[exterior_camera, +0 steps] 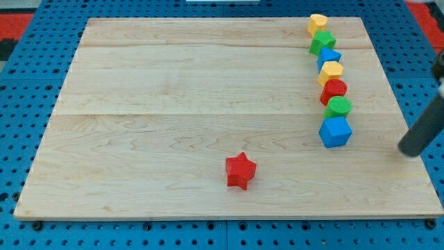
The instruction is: Slide green circle towards center right
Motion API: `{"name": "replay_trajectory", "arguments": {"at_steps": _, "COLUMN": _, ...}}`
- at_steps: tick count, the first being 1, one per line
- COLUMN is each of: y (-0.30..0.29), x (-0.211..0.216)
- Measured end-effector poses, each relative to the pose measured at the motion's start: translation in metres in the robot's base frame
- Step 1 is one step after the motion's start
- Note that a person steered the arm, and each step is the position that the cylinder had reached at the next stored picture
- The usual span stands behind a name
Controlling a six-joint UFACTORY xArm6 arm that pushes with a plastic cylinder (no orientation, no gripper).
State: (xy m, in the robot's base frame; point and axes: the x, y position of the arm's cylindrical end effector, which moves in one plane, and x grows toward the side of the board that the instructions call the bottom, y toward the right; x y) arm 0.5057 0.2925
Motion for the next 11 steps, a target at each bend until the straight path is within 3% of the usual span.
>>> {"name": "replay_trajectory", "arguments": {"at_steps": 1, "y": 0.002, "x": -0.03}}
{"name": "replay_trajectory", "arguments": {"at_steps": 3, "y": -0.078, "x": -0.046}}
{"name": "replay_trajectory", "arguments": {"at_steps": 5, "y": -0.096, "x": -0.07}}
{"name": "replay_trajectory", "arguments": {"at_steps": 6, "y": -0.183, "x": -0.083}}
{"name": "replay_trajectory", "arguments": {"at_steps": 8, "y": -0.255, "x": -0.1}}
{"name": "replay_trajectory", "arguments": {"at_steps": 9, "y": -0.255, "x": -0.042}}
{"name": "replay_trajectory", "arguments": {"at_steps": 10, "y": -0.279, "x": -0.013}}
{"name": "replay_trajectory", "arguments": {"at_steps": 11, "y": -0.253, "x": -0.038}}
